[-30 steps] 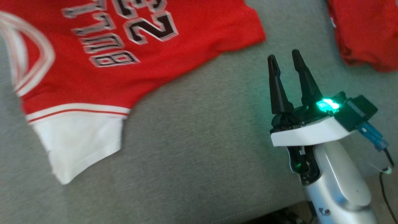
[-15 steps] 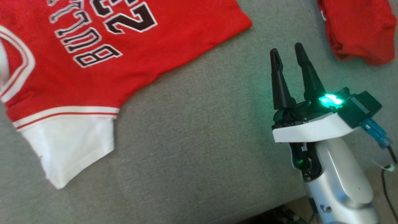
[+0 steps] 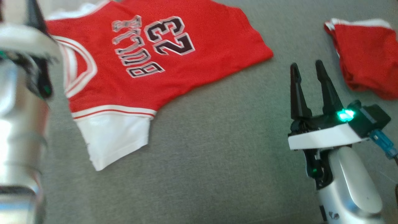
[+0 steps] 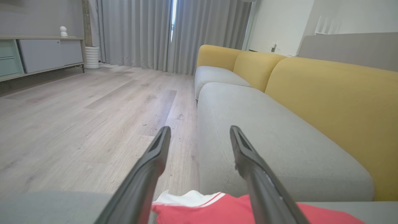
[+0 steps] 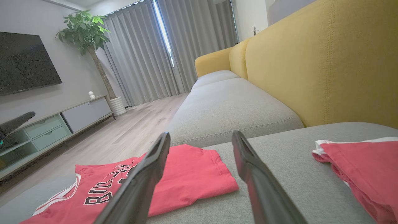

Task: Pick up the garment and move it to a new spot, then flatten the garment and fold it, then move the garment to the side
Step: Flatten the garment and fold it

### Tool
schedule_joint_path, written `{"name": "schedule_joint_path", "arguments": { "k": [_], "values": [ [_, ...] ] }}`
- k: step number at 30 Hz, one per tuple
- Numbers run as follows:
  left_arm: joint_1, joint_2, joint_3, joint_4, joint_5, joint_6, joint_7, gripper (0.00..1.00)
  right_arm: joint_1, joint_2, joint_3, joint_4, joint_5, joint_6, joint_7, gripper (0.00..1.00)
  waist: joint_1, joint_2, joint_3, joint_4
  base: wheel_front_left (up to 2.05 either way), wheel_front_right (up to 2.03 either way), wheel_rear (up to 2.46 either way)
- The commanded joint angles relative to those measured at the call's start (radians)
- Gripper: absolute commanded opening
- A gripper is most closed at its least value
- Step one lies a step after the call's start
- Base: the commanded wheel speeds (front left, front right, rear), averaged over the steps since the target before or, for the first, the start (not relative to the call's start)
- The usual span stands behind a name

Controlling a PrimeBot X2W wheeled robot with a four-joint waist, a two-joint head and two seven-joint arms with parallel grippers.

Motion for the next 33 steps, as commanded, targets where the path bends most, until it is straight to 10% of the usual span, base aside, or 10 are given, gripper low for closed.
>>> {"name": "schedule_joint_path", "arguments": {
  "k": [1, 33],
  "values": [
    [0.011, 0.032, 0.005, -0.044, 0.005, -0.003, -0.013, 1.00, 0.007, 0.002, 0.013, -0.024, -0.010, -0.001, -0.011, 1.00, 0.0003, -0.0001, -0.064, 0.054, 0.00, 0.00, 0.00],
    [0.876, -0.160, -0.003, -0.716, 0.179, 0.153, -0.051, 1.00, 0.144, 0.002, 0.014, -0.002, 0.010, -0.001, -0.011, 1.00, 0.0003, -0.0001, -0.220, 0.115, 0.00, 0.00, 0.00]
  ]
}}
